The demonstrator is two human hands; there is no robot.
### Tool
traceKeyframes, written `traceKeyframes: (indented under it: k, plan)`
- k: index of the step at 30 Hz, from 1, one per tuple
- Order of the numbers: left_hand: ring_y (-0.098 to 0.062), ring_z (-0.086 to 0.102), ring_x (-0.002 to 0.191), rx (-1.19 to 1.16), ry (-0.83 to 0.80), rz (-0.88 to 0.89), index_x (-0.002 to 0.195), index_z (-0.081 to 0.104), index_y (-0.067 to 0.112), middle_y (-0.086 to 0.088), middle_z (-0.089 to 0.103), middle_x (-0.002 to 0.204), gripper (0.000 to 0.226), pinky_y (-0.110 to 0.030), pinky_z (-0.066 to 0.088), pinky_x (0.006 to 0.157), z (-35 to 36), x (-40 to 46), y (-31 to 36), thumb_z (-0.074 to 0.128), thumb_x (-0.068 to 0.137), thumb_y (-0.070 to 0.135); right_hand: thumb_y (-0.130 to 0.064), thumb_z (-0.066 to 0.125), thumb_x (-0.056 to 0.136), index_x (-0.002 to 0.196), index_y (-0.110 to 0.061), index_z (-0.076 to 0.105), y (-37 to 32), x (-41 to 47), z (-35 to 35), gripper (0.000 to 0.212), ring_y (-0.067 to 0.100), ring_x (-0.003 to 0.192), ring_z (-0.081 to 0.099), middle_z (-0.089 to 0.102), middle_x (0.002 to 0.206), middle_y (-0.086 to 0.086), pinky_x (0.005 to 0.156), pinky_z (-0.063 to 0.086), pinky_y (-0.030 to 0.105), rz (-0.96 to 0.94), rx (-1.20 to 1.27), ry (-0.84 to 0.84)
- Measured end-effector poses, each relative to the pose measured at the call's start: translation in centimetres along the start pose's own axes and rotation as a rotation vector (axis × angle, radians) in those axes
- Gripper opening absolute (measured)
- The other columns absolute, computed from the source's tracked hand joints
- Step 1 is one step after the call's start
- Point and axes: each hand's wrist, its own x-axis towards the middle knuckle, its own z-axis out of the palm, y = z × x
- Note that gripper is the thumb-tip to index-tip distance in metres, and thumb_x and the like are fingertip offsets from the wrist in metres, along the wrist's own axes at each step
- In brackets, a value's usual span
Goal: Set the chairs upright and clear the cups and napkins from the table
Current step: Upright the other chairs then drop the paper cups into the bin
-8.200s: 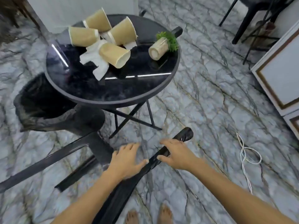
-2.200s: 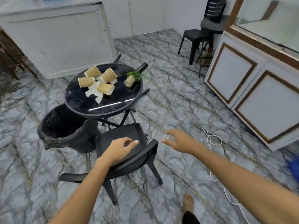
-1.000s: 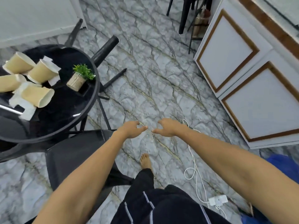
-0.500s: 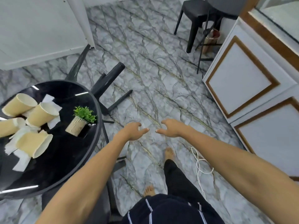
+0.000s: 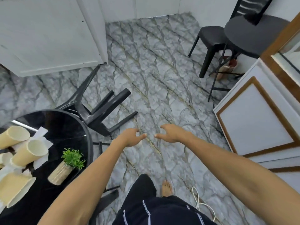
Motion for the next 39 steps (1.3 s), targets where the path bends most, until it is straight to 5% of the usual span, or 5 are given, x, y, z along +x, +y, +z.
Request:
traceKeyframes:
  k: [20, 39]
  plan:
    - [-0.03, 0.05, 0.134, -0.065, 0.001, 0.018, 0.152, 0.036, 0.015, -0.011, 0.045, 0.153, 0.089, -0.044, 0.044, 0.108, -22.0, 21.3, -1.2, 0.042, 0.088, 0.077, -0.074, 0.041, 0.09, 0.153, -0.013, 0.032, -0.3, 22.8, -21.2, 0.087, 0.028, 0.14, 0.039, 0.036, 0.157, 0.009, 0.11, 0.039, 0.047, -0.042, 0.014, 0.055]
    - [-0.029, 0.043, 0.14, -0.204, 0.145, -0.173, 0.151, 0.039, 0.016, -0.01, 0.041, 0.157, 0.085, -0.045, 0.039, 0.112, -38.0, 40.6, 1.8, 0.042, 0.089, 0.075, -0.071, 0.042, 0.092, 0.151, -0.013, 0.034, 3.7, 46.2, -42.0, 0.083, 0.028, 0.139, 0.04, 0.039, 0.155, 0.009, 0.109, 0.039, 0.046, -0.264, -0.167, -0.023]
